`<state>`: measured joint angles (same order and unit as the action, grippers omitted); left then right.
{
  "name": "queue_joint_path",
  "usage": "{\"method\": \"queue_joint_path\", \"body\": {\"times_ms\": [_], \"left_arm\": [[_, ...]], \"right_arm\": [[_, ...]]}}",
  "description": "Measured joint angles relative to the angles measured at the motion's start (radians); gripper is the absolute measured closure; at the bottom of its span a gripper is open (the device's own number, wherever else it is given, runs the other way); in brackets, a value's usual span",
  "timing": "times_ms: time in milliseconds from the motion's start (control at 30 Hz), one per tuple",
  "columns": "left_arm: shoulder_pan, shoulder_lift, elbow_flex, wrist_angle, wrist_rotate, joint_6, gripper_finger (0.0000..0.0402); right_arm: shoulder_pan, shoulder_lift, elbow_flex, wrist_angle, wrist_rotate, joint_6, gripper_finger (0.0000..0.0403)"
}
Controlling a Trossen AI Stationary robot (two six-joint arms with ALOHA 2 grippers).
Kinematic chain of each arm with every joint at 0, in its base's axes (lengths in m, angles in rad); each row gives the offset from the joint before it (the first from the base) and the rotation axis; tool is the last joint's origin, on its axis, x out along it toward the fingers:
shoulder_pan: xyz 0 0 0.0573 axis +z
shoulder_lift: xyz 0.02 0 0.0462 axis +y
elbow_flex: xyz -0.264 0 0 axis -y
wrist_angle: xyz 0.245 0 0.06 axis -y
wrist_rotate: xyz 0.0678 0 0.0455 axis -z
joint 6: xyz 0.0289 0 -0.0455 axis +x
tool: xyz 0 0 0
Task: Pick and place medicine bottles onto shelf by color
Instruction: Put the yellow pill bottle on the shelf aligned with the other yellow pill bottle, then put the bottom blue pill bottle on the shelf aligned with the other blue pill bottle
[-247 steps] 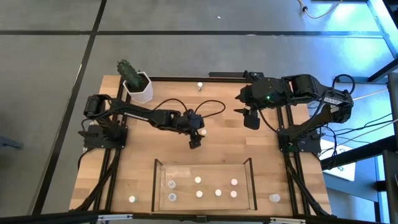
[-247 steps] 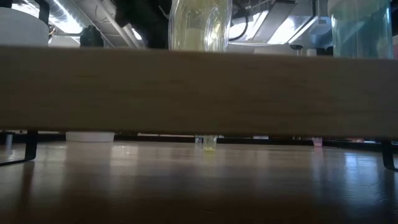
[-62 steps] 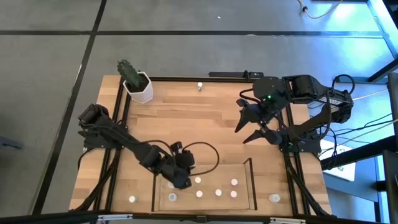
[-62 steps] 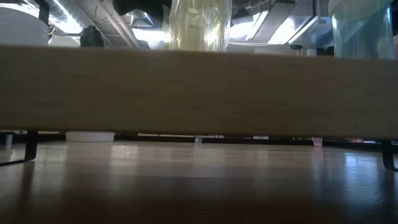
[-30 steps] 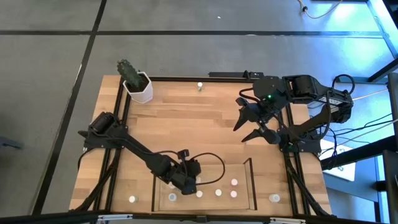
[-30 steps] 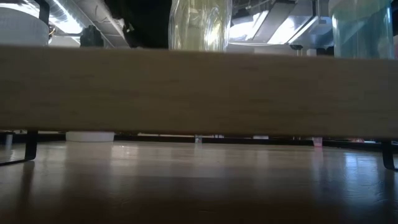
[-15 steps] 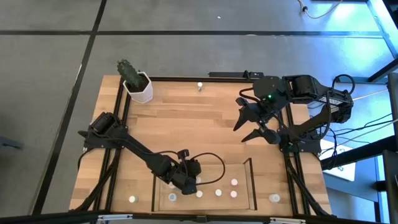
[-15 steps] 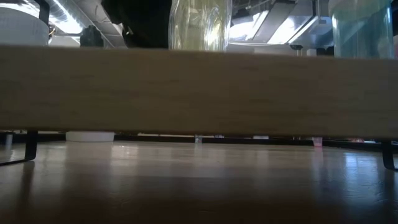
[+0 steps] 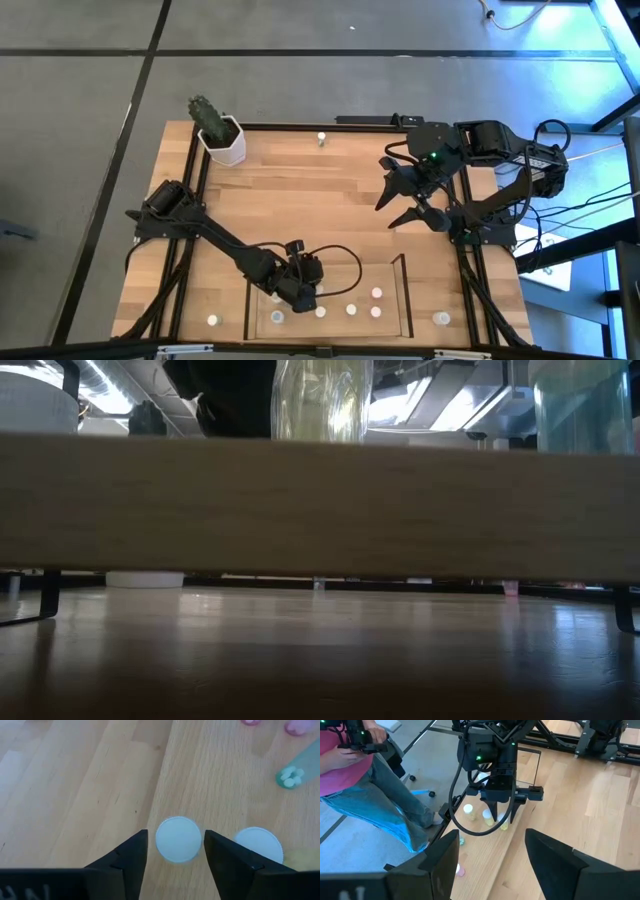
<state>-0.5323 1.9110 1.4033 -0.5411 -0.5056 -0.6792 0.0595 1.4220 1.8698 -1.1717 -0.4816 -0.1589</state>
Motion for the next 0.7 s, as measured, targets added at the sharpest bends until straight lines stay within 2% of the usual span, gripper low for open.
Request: {"method": "queue_joint_path", "body": {"times_ms": [167, 700], "left_arm": [[0.000, -0.002, 0.000, 0.001, 0.000, 0.000, 0.0200], [0.000, -0.015, 0.005, -0.008, -0.006, 0.001, 0.0200]], "right_arm": [[0.000, 0.000, 0.000, 0.000, 0.000, 0.000, 0.0173], [0.000, 0.000, 0.000, 0.000, 0.000, 0.000, 0.0173]]}}
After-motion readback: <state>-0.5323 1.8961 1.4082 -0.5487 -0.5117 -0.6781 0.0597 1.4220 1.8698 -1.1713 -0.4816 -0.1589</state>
